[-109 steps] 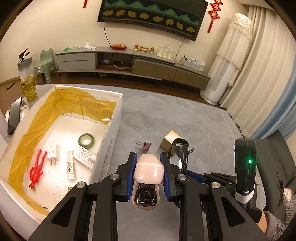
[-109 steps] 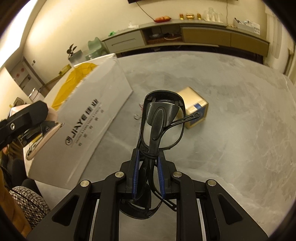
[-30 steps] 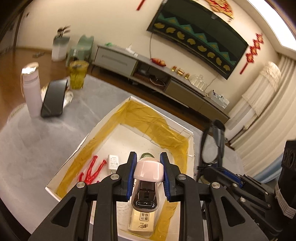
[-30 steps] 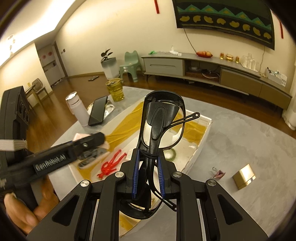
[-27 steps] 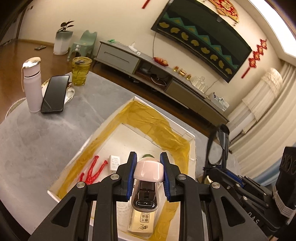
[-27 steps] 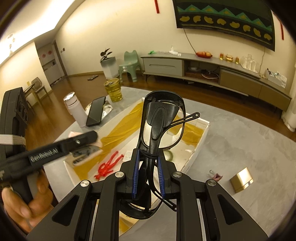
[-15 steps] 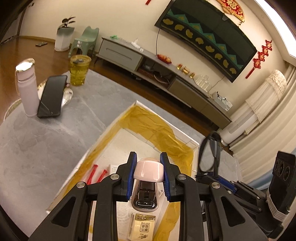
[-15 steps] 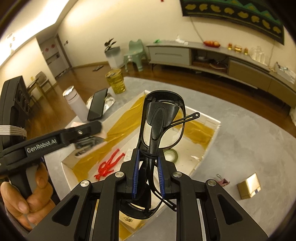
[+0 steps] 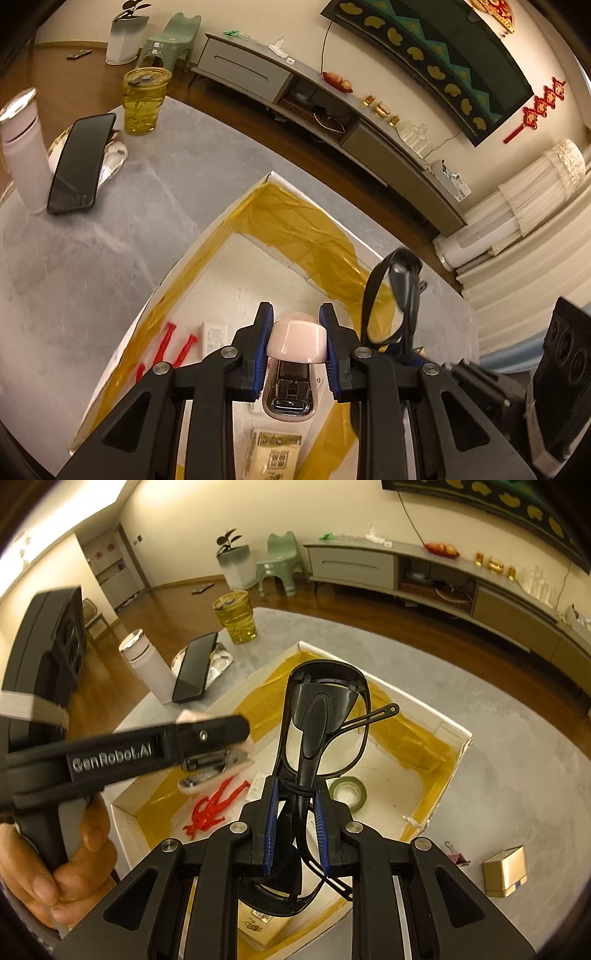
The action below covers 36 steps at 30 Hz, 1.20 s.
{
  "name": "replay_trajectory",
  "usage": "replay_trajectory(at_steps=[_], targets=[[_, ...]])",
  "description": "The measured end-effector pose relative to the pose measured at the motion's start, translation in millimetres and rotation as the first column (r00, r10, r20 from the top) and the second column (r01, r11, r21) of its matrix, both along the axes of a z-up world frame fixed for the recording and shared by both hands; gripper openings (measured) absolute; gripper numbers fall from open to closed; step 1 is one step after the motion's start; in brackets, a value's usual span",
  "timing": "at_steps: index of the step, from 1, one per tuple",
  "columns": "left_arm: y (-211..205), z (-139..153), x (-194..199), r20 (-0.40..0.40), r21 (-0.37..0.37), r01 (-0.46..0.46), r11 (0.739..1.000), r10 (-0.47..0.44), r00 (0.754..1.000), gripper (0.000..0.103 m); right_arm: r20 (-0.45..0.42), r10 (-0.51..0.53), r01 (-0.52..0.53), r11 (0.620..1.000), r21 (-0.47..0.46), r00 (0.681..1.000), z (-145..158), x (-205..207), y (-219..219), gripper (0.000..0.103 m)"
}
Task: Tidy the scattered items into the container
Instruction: 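Lower both tools with stapler and glasses over the box interior, then open both tools to drop the glasses and stapler into the box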
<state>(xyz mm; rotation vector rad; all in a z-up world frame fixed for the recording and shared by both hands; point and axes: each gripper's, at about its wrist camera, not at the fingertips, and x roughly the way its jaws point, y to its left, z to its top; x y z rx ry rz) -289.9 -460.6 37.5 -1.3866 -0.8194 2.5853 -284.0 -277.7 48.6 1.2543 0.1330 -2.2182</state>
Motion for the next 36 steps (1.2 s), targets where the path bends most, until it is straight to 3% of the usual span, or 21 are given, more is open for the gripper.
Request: replay_trajectory(at_steps=[15, 21, 31, 36], targets=[[-13, -3, -18, 0.010, 0.007, -0.043, 0.999, 0.043, 0.999, 0.027, 0.188, 0.003, -0.001, 1.000, -0.008, 0.982, -32, -37, -15, 0.020], [-12, -13, 16, 0.023, 0.049, -0.036, 0.998, 0.035, 0.999, 0.027, 0.172, 0.038, -0.047, 0.998, 0.044, 0.984, -33, -47, -37, 0.020], [1, -21, 38, 0.024, 0.049, 0.021, 0.999, -0.022, 0.999, 0.027, 0.132, 0.068, -0.085, 0.987, 0.133, 0.989, -41, -59, -60, 0.020], [12, -42, 46, 0.086, 0.050, 0.058, 0.997, -0.062, 0.994, 0.027, 0.139, 0.075, -0.096, 0.984, 0.151, 0.987, -49, -70, -71, 0.019]])
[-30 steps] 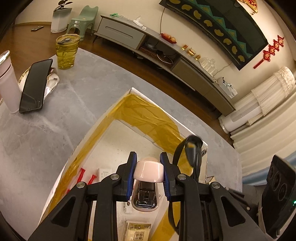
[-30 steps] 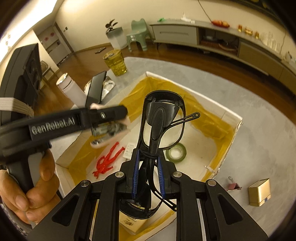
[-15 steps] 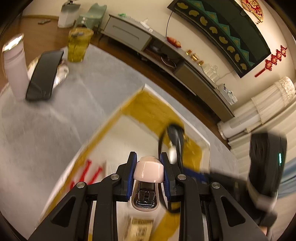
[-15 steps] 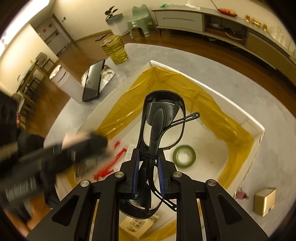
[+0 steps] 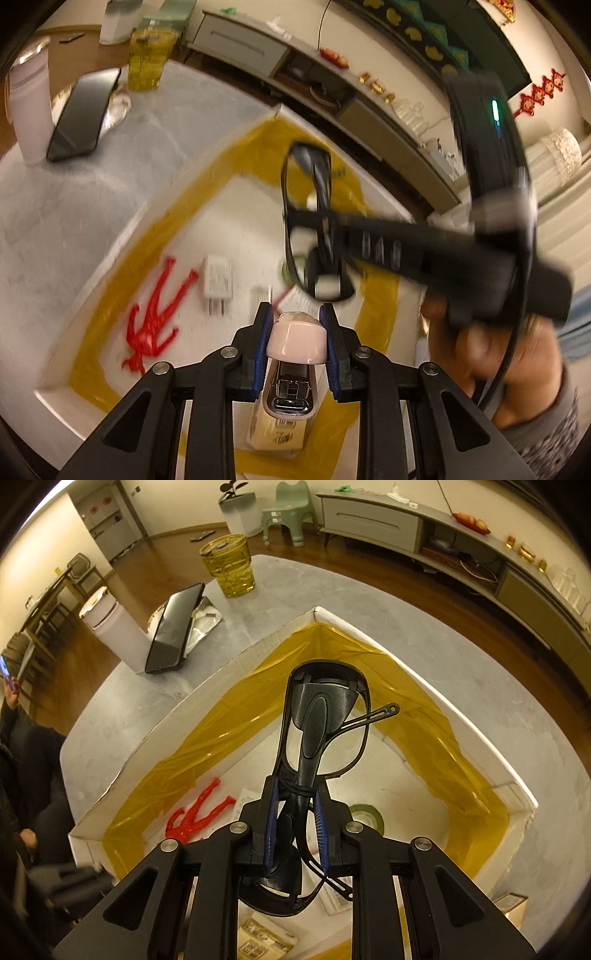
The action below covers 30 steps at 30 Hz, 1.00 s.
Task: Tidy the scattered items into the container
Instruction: 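Open both tools to drop the glasses and stapler into the box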
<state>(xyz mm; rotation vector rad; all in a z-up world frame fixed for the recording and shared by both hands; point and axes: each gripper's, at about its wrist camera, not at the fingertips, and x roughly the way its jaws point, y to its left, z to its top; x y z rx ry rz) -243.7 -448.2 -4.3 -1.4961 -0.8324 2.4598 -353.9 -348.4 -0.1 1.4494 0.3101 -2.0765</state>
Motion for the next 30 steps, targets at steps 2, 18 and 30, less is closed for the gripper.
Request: replay_trajectory(at_steps=[2, 18, 30], targets=[[3, -4, -2, 0.014, 0.000, 0.013, 1.000, -0.013, 1.000, 0.027, 0.007, 0.000, 0.000, 1.000, 0.006, 1.000, -4, -4, -4, 0.019], [-1, -2, -4, -0.013, -0.106, -0.008, 0.994, 0.007, 1.000, 0.027, 0.013, 0.013, -0.014, 0.999, 0.045, 1.000, -18, -14, -20, 0.019], [8, 15, 1, -0.079, -0.233, -0.011, 0.972, -0.008, 0.997, 0.027, 0.018, 0.021, -0.022, 0.998, 0.066, 1.000, -24, -16, -19, 0.020]])
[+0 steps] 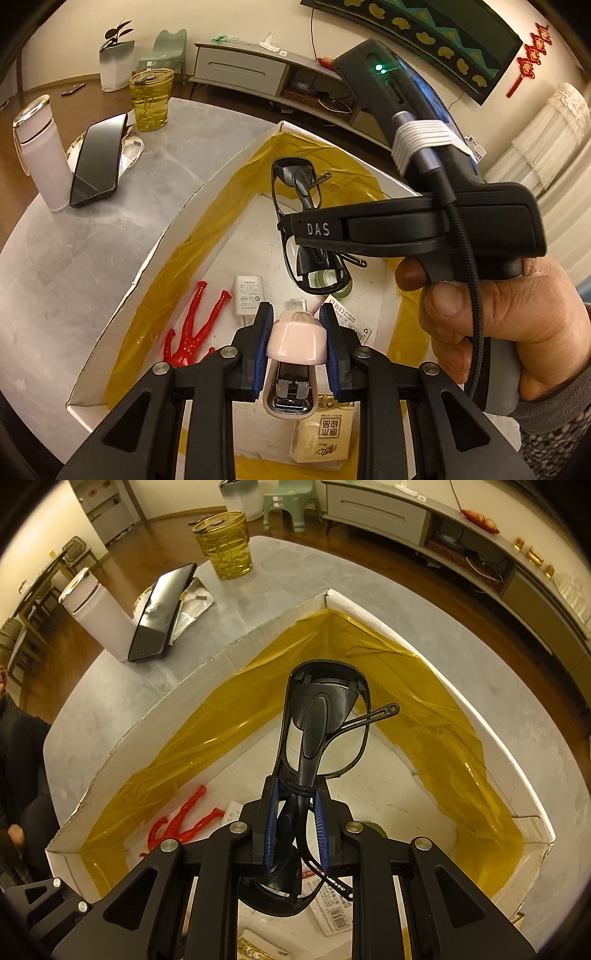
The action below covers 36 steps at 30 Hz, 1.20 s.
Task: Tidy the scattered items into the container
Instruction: 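Open both tools to drop the glasses and stapler into the box, then move both tools back over the gold cube and pink binder clip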
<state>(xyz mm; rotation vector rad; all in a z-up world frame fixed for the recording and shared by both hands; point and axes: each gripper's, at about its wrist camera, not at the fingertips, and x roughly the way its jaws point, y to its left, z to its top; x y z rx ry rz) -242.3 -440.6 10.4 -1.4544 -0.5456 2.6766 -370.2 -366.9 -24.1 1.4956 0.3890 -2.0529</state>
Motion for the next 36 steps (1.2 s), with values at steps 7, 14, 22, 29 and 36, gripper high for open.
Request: replay_trajectory(at_steps=[7, 14, 22, 29, 36], targets=[[-1, -1, -3, 0.013, 0.015, -0.001, 1.000, 0.001, 1.000, 0.027, 0.009, -0.003, 0.003, 1.000, 0.004, 1.000, -4, -2, -1, 0.020], [-5, -8, -5, 0.050, 0.063, -0.015, 0.998, 0.012, 0.999, 0.027, 0.012, -0.020, 0.020, 1.000, -0.006, 1.000, -5, -4, -2, 0.023], [-4, -2, -2, 0.024, 0.048, -0.015, 0.999, 0.013, 1.000, 0.031, 0.023, -0.045, 0.046, 0.997, -0.058, 0.999, 5, -1, 8, 0.023], [-5, 4, 0, 0.005, 0.048, -0.007, 0.999, 0.007, 1.000, 0.031, 0.011, -0.056, 0.057, 0.986, -0.155, 0.998, 30, 24, 34, 0.023], [6, 18, 6, -0.063, -0.003, 0.011, 1.000, -0.011, 0.998, 0.031, -0.065, -0.050, 0.033, 0.967, -0.252, 0.997, 63, 72, 70, 0.024]])
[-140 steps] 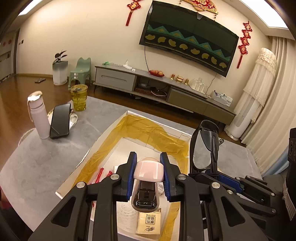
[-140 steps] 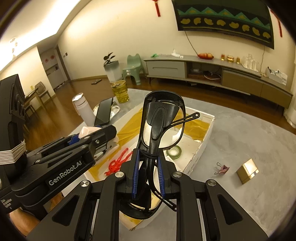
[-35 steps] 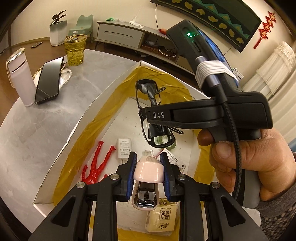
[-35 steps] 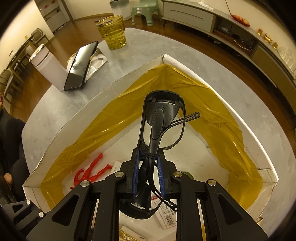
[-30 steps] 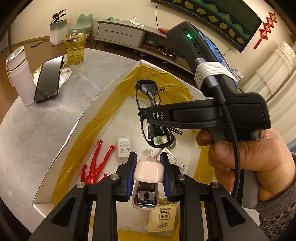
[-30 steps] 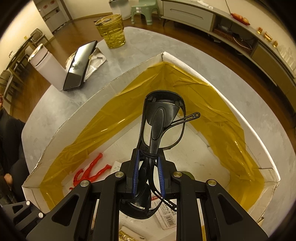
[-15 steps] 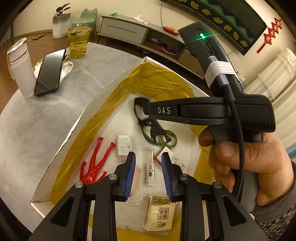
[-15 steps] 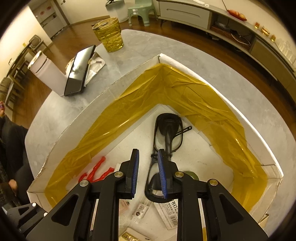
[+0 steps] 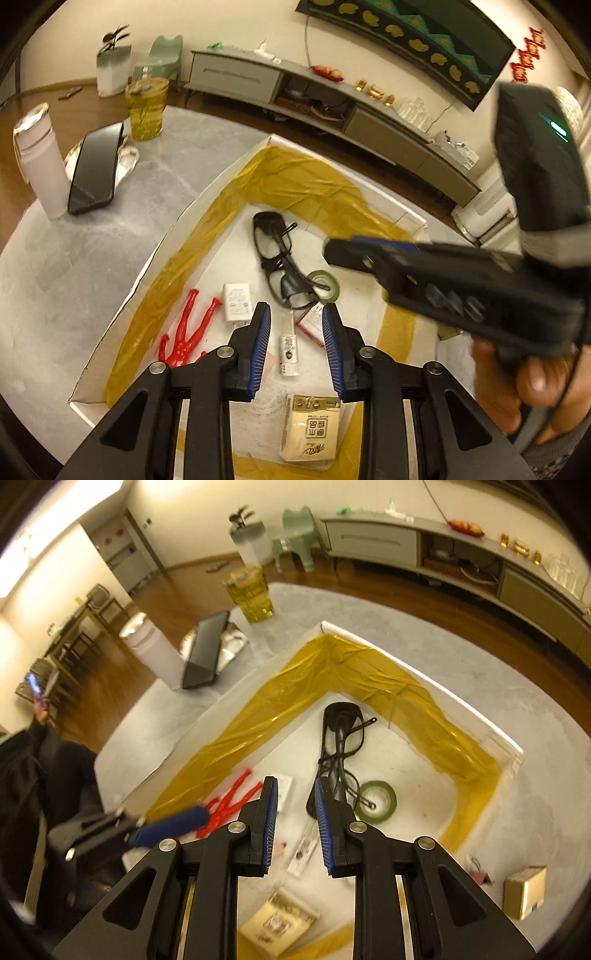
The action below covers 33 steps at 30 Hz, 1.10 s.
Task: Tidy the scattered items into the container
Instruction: 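Move both tools back over the gold cube and pink binder clip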
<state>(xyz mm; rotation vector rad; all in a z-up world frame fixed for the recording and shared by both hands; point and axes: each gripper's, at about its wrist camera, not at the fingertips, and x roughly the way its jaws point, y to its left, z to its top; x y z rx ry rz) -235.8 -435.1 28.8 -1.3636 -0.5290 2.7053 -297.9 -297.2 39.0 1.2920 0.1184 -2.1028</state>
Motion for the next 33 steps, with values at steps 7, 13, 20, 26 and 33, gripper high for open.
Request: replay_trajectory(at_steps=[7, 13, 20, 26, 33], targets=[[17, 19, 8, -0.097, -0.052, 0.009, 0.999, -0.014, 0.995, 0.031, -0.039, -0.030, 0.028, 0.999, -0.045, 0.999, 17, 31, 39, 0.024], [33, 31, 16, -0.143, -0.113, 0.013, 0.993, -0.029, 0.989, 0.031, -0.034, -0.054, 0.051, 0.996, -0.078, 0.998, 20, 47, 65, 0.024], [51, 38, 19, -0.162, -0.144, 0.029, 0.989, -0.053, 0.985, 0.031, -0.009, -0.117, 0.115, 0.986, -0.119, 0.993, 14, 61, 106, 0.024], [69, 36, 19, -0.164, -0.113, 0.070, 0.991, -0.088, 0.983, 0.031, 0.049, -0.192, 0.198, 0.965, -0.172, 0.980, -8, 74, 154, 0.024], [118, 35, 19, -0.180, -0.119, 0.188, 0.975, -0.208, 0.962, 0.031, 0.088, -0.265, 0.277, 0.942, -0.188, 0.960, -24, 75, 195, 0.024]])
